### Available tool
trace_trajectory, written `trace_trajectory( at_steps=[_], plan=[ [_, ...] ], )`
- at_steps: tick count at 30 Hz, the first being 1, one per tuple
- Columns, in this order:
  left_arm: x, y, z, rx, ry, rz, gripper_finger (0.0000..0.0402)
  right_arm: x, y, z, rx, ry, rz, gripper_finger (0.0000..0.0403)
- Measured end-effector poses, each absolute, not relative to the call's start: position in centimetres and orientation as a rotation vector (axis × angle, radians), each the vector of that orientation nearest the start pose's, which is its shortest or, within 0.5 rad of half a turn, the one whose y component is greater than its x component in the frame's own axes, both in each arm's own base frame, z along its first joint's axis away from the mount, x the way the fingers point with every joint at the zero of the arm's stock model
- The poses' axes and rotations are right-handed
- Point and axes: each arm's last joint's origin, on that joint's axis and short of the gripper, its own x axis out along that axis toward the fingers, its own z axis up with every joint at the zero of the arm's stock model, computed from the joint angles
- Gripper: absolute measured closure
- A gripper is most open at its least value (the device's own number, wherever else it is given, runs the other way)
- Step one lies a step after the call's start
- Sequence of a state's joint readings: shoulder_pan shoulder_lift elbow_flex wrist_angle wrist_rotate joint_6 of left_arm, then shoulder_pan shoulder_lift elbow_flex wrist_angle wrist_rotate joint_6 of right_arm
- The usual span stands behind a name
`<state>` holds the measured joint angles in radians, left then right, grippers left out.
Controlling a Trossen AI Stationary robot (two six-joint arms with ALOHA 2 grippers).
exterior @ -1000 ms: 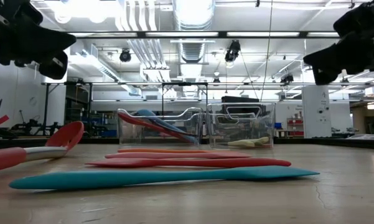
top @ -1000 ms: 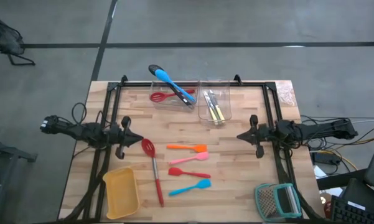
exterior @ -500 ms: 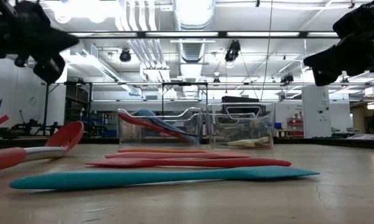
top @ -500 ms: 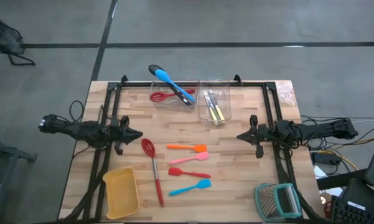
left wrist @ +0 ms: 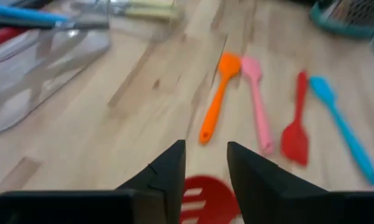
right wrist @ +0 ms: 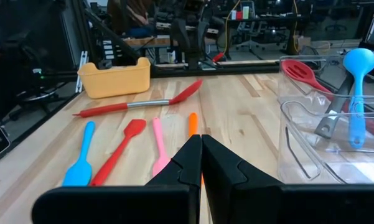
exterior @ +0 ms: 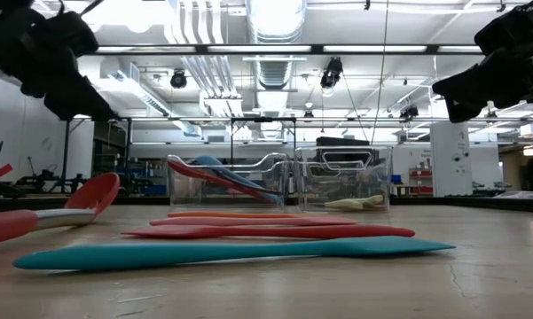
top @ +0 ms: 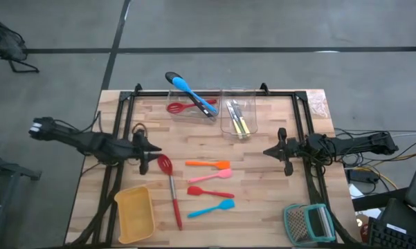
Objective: Pick & Place Kitchen Items
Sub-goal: Put the red serving spoon into the left transparent bin
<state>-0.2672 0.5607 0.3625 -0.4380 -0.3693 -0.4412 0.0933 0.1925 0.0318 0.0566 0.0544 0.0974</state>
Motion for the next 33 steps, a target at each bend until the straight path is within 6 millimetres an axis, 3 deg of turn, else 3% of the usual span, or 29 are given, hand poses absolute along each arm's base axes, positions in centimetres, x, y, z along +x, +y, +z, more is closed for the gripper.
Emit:
trace_trajectory(
  at_steps=[6,17,26,33],
  plan=[
    [14.0,-2.7,21.4,-0.099,0.798,0.265,0.0250,10.8,0.9,16.4,0.087,0.106,0.034,0.0394],
    [18.2,-3.5,22.1,0.108,0.943,0.201,0.0236,10.8,0.9,16.4,0.087,0.105,0.035,0.0394],
    [20.0,-2.7,19.5,0.182,1.191,0.248,0.0236,10.8,0.9,16.4,0.087,0.105,0.035,0.0394],
    [21.2,-2.1,18.0,0.225,1.281,0.251,0.0236,10.8,0.9,16.4,0.088,0.105,0.035,0.0394]
  ],
)
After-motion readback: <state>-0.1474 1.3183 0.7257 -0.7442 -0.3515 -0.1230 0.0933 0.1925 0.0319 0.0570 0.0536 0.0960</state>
